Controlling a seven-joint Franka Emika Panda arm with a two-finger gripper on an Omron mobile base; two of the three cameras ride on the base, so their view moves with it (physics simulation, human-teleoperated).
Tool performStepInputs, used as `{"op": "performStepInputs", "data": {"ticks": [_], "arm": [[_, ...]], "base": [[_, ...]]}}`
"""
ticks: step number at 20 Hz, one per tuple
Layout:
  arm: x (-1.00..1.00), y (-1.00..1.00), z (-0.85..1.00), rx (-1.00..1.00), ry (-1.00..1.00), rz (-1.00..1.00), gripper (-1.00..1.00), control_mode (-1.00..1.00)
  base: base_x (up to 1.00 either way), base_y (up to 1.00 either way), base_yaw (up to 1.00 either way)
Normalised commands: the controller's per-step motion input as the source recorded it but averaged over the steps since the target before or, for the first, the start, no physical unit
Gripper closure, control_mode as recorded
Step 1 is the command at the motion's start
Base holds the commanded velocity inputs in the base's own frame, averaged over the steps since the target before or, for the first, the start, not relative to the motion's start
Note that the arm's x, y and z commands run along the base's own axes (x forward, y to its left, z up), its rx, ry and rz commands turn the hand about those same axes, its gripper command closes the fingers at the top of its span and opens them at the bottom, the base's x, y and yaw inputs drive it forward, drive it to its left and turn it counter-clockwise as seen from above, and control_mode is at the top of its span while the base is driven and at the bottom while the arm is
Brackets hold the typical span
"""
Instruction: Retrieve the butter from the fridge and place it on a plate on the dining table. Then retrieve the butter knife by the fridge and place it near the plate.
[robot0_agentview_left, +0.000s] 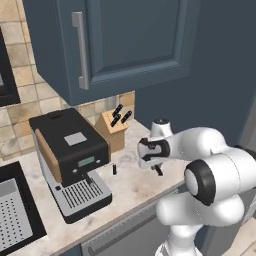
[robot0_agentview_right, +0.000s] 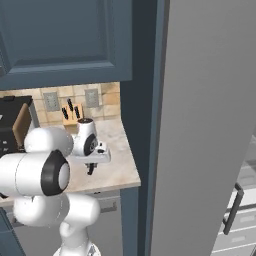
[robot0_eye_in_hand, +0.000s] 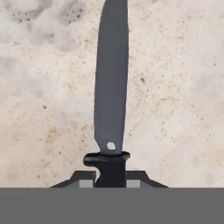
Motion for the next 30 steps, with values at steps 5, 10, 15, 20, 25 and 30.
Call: {"op": "performStepInputs", "data": {"ticks": [5,10,15,20,25,30], "arm": [[-0.19,0.0,0.72,0.0,-0.03,0.0,1.0,-1.0],[-0.51,-0.01,0.72,0.0,-0.04,-0.07,1.0,-1.0],[-0.65,-0.01,0.7,0.0,0.0,-0.12,1.0,-1.0],[-0.56,-0.06,0.69,0.0,0.0,-0.14,1.0,-1.0],[-0.56,-0.1,0.56,0.0,0.0,-0.11,1.0,-1.0],[-0.48,-0.19,0.13,0.0,0.0,-0.02,1.0,-1.0]], "base": [[0.0,0.0,0.0],[0.0,0.0,0.0],[0.0,0.0,0.0],[0.0,0.0,0.0],[0.0,0.0,0.0],[0.0,0.0,0.0]]}}
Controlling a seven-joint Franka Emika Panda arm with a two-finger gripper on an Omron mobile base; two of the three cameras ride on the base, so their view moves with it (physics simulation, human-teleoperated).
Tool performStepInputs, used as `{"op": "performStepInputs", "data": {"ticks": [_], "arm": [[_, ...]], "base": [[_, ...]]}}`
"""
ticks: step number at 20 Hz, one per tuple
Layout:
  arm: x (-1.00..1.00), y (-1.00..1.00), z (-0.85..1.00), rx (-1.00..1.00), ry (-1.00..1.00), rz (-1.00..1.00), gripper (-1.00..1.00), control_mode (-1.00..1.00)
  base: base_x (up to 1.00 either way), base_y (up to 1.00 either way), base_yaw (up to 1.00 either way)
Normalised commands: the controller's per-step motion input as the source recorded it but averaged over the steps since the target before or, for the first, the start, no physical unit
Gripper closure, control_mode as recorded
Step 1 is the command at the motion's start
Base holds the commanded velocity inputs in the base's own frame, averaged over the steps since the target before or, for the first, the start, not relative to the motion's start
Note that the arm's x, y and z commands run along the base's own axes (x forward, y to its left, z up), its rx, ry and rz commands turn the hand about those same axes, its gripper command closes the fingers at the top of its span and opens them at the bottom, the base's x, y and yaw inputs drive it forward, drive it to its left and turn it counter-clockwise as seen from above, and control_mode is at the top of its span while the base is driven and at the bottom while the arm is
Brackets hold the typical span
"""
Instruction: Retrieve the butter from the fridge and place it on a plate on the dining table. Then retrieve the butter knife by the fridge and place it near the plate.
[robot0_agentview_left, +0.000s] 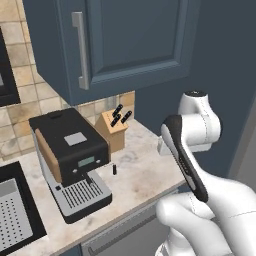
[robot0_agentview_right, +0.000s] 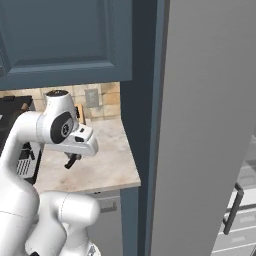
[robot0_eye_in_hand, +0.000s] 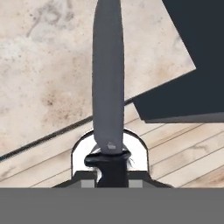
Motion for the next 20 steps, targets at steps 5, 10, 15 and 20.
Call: {"op": "performStepInputs", "data": {"ticks": [5,10,15,20], "arm": [[-0.36,-0.16,0.01,0.0,-0.01,0.0,1.0,-1.0],[0.0,0.0,0.0,0.0,0.0,0.0,1.0,-1.0],[0.0,0.0,0.0,0.0,0.0,0.0,1.0,-1.0],[-0.02,0.0,0.0,0.0,0.0,0.0,1.0,1.0]], "base": [[0.0,0.0,0.0],[0.0,0.0,0.0],[0.0,0.0,0.0],[-0.4,0.0,0.0]]}}
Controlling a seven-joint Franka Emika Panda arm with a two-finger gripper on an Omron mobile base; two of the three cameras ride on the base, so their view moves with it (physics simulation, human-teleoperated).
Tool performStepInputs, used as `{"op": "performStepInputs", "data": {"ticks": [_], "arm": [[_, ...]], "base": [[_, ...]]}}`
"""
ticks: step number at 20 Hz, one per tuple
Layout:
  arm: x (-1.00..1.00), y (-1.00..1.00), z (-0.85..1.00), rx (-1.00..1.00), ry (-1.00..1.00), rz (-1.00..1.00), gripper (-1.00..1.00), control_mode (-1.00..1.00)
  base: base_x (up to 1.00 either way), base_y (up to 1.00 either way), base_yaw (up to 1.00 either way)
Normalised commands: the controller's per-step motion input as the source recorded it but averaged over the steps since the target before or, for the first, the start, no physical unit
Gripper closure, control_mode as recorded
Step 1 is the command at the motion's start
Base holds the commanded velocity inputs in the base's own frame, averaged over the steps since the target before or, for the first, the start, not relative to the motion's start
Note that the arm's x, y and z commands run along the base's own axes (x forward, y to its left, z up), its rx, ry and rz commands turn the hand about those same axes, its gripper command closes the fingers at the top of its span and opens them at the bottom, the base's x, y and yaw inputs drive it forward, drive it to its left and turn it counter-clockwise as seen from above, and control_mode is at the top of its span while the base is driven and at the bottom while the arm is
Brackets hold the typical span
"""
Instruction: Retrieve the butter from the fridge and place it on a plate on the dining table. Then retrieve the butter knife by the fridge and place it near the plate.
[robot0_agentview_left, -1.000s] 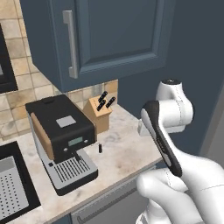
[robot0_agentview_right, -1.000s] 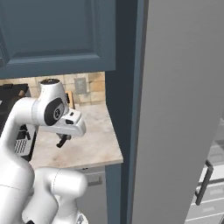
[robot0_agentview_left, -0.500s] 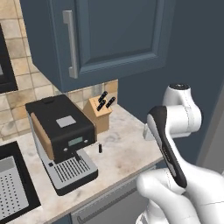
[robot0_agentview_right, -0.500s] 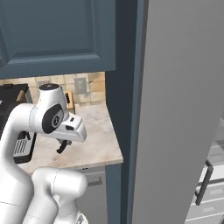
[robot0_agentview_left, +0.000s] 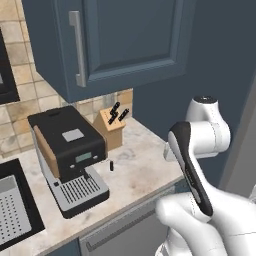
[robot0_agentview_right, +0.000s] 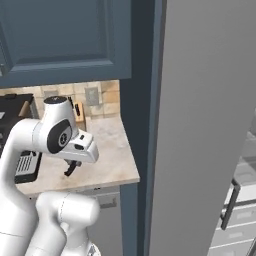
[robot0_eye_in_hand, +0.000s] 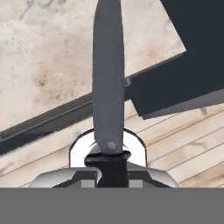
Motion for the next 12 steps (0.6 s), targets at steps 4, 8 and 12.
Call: {"op": "performStepInputs", "data": {"ticks": [4,8,12], "arm": [[0.0,0.0,0.0,0.0,0.0,0.0,1.0,1.0],[0.0,0.0,0.0,0.0,0.0,0.0,1.0,1.0],[0.0,0.0,0.0,0.0,0.0,0.0,1.0,1.0]], "base": [[-0.84,0.03,-0.05],[-0.82,-0.01,-0.22],[-0.72,-0.09,-0.51]]}}
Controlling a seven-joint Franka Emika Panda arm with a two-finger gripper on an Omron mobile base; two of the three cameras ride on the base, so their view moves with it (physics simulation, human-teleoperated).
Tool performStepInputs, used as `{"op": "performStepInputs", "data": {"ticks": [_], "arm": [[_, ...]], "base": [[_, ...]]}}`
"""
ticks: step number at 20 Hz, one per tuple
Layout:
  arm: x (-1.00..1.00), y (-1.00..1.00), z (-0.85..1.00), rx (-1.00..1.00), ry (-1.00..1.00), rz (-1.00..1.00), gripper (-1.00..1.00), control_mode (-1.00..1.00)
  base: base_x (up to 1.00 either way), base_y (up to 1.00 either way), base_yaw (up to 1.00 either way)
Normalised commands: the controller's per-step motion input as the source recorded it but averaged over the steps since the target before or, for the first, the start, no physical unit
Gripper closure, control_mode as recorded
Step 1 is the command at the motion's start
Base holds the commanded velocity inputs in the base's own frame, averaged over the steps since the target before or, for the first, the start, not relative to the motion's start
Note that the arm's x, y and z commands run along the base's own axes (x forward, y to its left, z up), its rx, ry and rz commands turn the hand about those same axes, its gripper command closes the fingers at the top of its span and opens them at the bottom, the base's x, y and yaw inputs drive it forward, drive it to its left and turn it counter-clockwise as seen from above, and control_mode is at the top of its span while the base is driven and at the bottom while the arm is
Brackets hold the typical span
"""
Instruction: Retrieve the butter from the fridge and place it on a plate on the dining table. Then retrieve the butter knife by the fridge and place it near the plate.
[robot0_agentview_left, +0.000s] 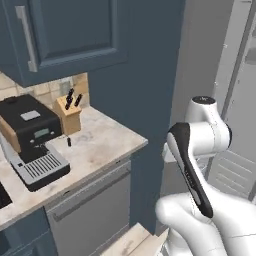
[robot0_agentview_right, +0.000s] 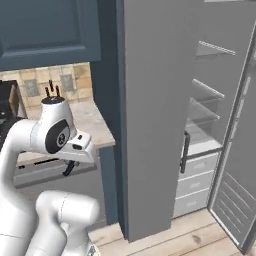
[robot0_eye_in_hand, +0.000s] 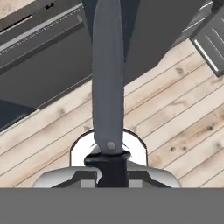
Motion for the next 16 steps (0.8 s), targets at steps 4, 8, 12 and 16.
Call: {"op": "performStepInputs", "data": {"ticks": [4,8,12,16], "arm": [[0.0,0.0,0.0,0.0,0.0,0.0,1.0,1.0],[0.0,0.0,0.0,0.0,0.0,0.0,1.0,1.0],[0.0,0.0,0.0,0.0,0.0,0.0,1.0,1.0],[0.0,0.0,0.0,0.0,0.0,0.0,1.0,1.0]], "base": [[-0.43,-0.33,-0.61],[-0.2,-0.53,-0.7],[-0.07,-0.53,-0.72],[0.11,-0.54,-0.74]]}}
